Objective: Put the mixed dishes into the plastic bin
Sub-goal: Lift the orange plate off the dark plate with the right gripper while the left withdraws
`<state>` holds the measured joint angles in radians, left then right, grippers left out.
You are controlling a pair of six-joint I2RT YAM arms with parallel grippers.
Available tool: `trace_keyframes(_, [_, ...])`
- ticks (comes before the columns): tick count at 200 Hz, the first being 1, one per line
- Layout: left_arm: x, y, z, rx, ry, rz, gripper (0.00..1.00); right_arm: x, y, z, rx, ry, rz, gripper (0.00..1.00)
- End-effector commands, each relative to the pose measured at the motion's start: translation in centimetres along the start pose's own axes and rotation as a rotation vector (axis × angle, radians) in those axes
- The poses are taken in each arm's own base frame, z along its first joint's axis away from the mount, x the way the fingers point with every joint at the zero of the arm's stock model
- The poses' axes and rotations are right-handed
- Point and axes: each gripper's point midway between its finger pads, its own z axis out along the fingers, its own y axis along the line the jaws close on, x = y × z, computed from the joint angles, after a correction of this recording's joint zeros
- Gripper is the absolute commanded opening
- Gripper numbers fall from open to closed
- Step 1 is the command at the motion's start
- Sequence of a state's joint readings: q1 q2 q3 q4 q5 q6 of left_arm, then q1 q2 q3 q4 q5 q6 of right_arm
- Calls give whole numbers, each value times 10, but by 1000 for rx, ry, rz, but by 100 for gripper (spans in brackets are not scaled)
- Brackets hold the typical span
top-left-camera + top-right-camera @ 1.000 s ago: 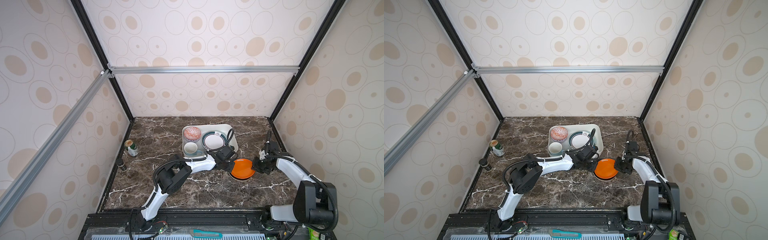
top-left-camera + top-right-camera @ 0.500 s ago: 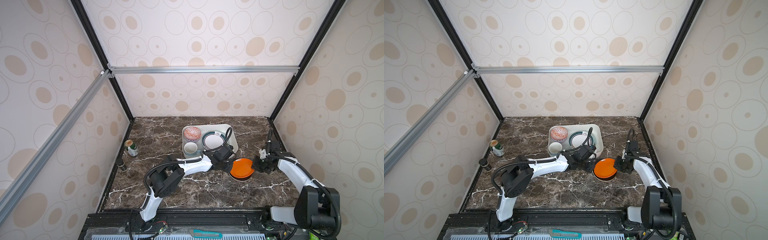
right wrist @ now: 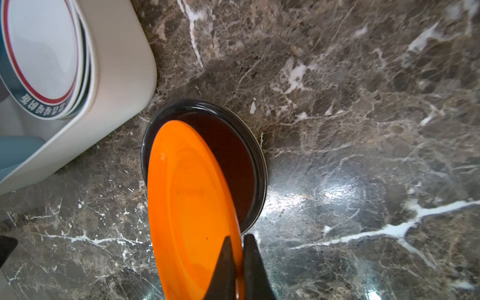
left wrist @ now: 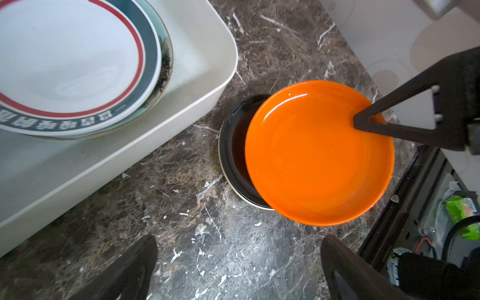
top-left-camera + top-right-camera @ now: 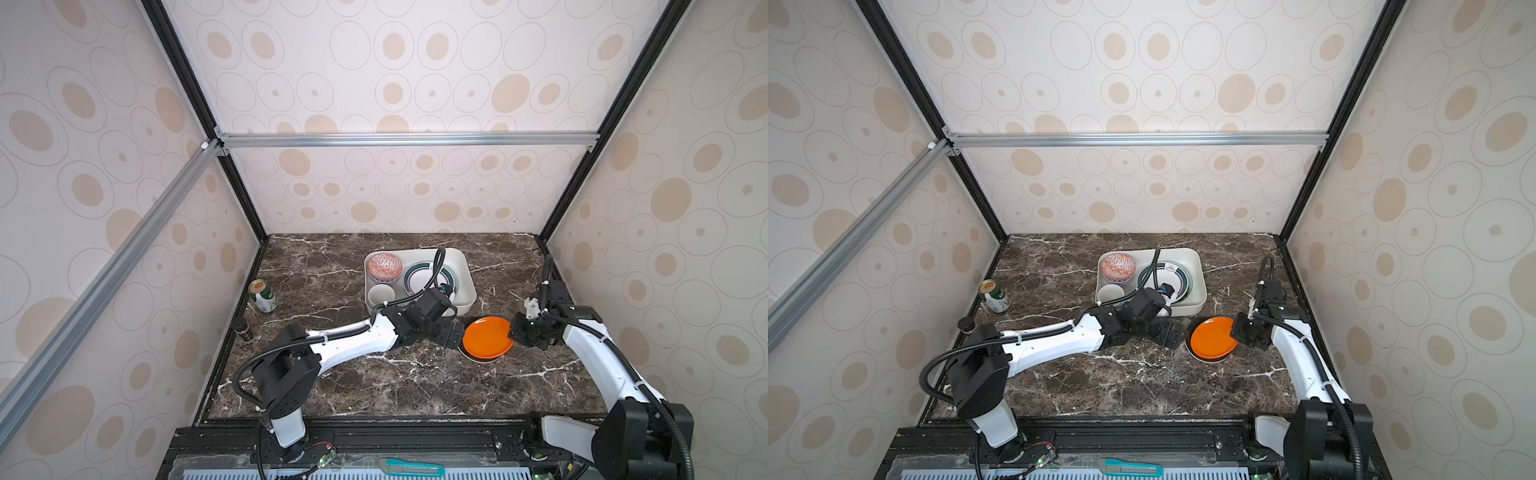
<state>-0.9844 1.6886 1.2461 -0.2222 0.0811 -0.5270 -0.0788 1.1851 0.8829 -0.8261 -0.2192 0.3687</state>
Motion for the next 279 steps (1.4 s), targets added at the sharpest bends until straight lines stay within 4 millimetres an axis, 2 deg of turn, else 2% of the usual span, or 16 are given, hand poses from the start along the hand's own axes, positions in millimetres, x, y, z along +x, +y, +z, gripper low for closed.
trace_keyframes(1, [-16, 2, -39, -38, -82, 12, 99, -1, 6, -19, -8, -17, -17, 3])
trace_keyframes(27, [-19, 9, -73, -56, -134, -6, 99, -5, 13, -34, -28, -43, -24, 3])
trace_keyframes(52, [-10, 16, -99, -58, -166, -29, 99, -9, 19, -47, -44, -64, -28, 4])
trace_keyframes(103, [14, 43, -137, -126, -198, -64, 99, -18, 31, -71, -79, -108, -28, 4])
trace_keyframes(147, [24, 67, -166, -205, -243, -81, 99, -32, 47, -79, -90, -125, -42, 4])
trace_keyframes(195, [20, 81, -174, -243, -262, -93, 99, -53, 73, -73, -89, -126, -87, 4])
trace_keyframes(227, [15, 98, -176, -267, -265, -111, 99, -74, 93, -64, -91, -127, -116, 4])
trace_keyframes(255, [12, 116, -172, -271, -261, -146, 99, -93, 113, -43, -93, -109, -140, 4])
trace_keyframes(279, [7, 132, -168, -286, -256, -171, 99, -107, 130, -13, -90, -70, -159, 3])
